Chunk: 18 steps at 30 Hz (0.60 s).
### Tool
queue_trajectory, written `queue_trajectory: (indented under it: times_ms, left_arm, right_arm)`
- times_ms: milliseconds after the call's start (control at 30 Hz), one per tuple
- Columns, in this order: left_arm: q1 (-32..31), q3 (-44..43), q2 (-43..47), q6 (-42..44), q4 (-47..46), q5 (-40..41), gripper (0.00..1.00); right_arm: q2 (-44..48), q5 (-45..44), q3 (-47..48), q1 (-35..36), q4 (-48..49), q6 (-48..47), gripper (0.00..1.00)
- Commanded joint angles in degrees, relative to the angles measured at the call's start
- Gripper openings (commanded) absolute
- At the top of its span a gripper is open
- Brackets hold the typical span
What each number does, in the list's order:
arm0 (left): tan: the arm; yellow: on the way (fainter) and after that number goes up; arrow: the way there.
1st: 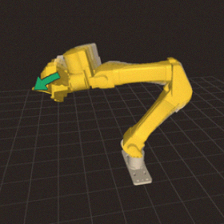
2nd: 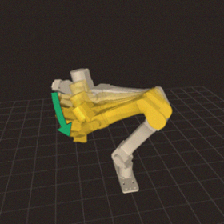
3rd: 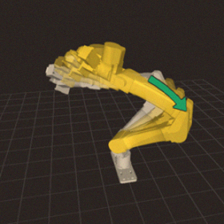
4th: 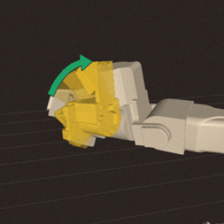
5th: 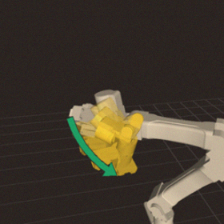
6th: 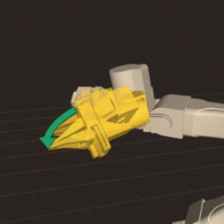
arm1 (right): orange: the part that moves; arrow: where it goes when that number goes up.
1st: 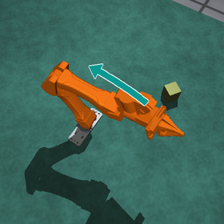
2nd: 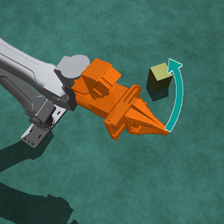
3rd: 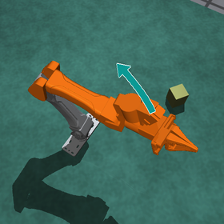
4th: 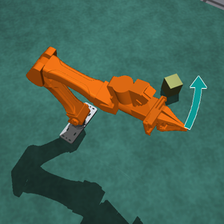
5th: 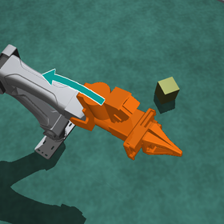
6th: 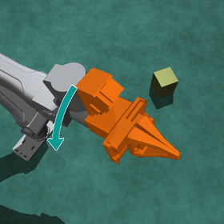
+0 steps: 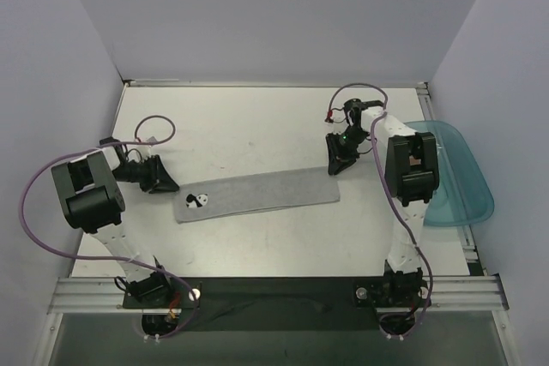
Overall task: Roll the towels
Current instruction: Fold the towel
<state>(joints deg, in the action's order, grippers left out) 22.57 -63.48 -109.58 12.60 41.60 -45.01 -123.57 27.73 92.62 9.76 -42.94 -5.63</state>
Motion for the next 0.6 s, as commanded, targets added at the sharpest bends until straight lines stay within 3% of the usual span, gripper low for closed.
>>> queue_trajectory:
  times_ms: [0,33,133,333,567]
  left_arm:
    - [-0.2,-0.4,6.2,3.7,0.7,-0.7,0.38]
    - [-0.4,-0.2,7.4,4.1,1.0,-0.7,0.40]
    - [-1.0,0.9,12.1,5.2,1.3,0.4,0.49]
    - [-2.4,2.6,18.5,5.8,1.0,3.1,0.55]
    - [-2.6,3.1,19.6,6.3,0.9,4.7,0.55]
  right_arm:
    - [6.0,-0.8,0.1,-0.4,-2.5,0.8,0.26]
    - [9.3,-1.0,-0.7,-0.6,-2.5,1.1,0.36]
    - [14.0,-2.8,-4.5,-0.9,-2.4,3.0,0.50]
    - [14.3,-7.4,-8.9,-0.4,-1.8,5.2,0.51]
    - [10.8,-9.4,-11.1,1.8,0.4,7.5,0.47]
